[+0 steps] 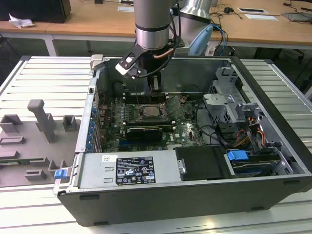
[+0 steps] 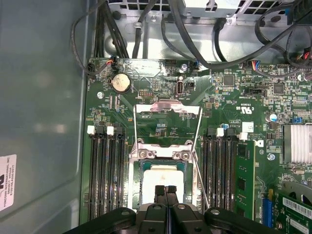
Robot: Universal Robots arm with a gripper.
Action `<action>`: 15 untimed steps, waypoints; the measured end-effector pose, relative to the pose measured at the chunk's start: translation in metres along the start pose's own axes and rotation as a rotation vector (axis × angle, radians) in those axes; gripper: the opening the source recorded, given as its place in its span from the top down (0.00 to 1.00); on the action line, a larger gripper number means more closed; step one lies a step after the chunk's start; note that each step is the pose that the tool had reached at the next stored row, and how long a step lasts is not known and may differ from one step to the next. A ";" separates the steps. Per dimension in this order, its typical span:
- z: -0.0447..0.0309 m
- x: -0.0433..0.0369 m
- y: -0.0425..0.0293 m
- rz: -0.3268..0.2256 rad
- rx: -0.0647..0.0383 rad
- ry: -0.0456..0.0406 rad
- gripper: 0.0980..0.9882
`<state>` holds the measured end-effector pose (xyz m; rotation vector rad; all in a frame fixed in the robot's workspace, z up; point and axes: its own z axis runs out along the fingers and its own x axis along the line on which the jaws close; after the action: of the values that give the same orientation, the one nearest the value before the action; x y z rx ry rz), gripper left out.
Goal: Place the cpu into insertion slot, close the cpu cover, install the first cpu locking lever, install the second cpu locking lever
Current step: 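Close the cpu cover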
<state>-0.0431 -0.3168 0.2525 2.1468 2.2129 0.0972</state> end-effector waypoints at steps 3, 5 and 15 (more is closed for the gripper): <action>-0.0001 0.0001 0.0001 -0.002 0.000 -0.0001 0.99; -0.0001 0.0001 0.0002 -0.003 0.000 -0.0001 0.99; -0.0014 0.0005 0.0012 -0.008 0.000 -0.0005 0.99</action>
<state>-0.0421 -0.3163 0.2540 2.1380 2.2208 0.0963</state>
